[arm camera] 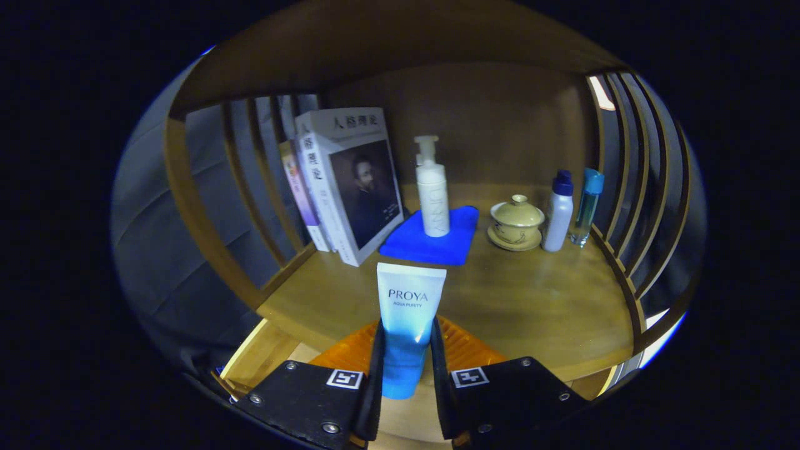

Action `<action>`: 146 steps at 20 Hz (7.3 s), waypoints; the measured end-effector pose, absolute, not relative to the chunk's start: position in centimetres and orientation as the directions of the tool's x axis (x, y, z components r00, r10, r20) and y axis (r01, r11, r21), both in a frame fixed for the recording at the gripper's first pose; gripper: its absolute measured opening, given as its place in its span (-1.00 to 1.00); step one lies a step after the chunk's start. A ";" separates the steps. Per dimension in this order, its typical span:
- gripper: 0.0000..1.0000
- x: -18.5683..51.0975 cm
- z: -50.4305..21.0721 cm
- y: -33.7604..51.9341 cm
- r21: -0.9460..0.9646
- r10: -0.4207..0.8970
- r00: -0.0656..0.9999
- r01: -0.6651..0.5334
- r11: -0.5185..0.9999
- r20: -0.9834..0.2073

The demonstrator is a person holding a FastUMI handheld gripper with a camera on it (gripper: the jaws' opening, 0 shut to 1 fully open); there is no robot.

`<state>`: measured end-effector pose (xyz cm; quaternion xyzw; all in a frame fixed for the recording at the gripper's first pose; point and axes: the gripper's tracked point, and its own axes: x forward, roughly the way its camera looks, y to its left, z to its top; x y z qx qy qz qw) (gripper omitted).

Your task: Pull open the drawer, take out the items inside it, and place them on the countertop above the cabinet.

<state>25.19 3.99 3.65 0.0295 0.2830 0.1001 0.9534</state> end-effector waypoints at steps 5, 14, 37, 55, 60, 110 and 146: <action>-0.08 27.1 2.8 3.1 0.126 0.176 0.837 -0.129 0.984 -0.518; 0.89 25.9 4.3 0.6 0.031 0.027 0.911 -0.015 0.999 -0.411; 0.88 5.5 5.8 7.7 -0.053 0.148 0.986 -0.153 0.987 -0.078; 0.88 -6.4 -5.9 10.6 -0.044 0.215 0.953 -0.229 0.972 -0.213; 0.88 -6.8 -9.3 8.9 -0.076 0.166 0.950 -0.192 0.978 -0.266; 0.86 6.0 -10.3 5.3 -0.080 -0.040 0.974 0.023 0.997 -0.223; 0.86 17.9 -10.8 3.8 -0.134 -0.127 0.968 0.100 0.986 -0.215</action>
